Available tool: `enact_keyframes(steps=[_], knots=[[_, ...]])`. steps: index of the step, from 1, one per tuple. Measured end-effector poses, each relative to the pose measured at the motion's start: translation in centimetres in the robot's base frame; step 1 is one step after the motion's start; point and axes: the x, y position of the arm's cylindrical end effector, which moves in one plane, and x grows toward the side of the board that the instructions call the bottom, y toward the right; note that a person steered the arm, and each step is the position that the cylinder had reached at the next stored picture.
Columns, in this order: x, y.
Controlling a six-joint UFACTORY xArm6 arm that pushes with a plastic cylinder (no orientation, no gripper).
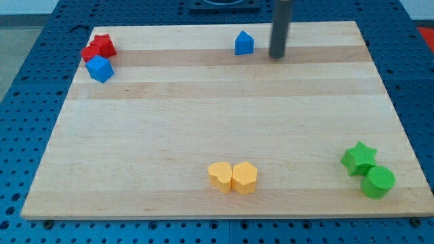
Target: Push the blue triangle a bit left
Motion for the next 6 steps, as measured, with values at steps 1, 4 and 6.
enact_keyframes(steps=[1, 4, 6], knots=[[-3.4, 2.8], [0.0, -11.4], [-4.4, -7.0]])
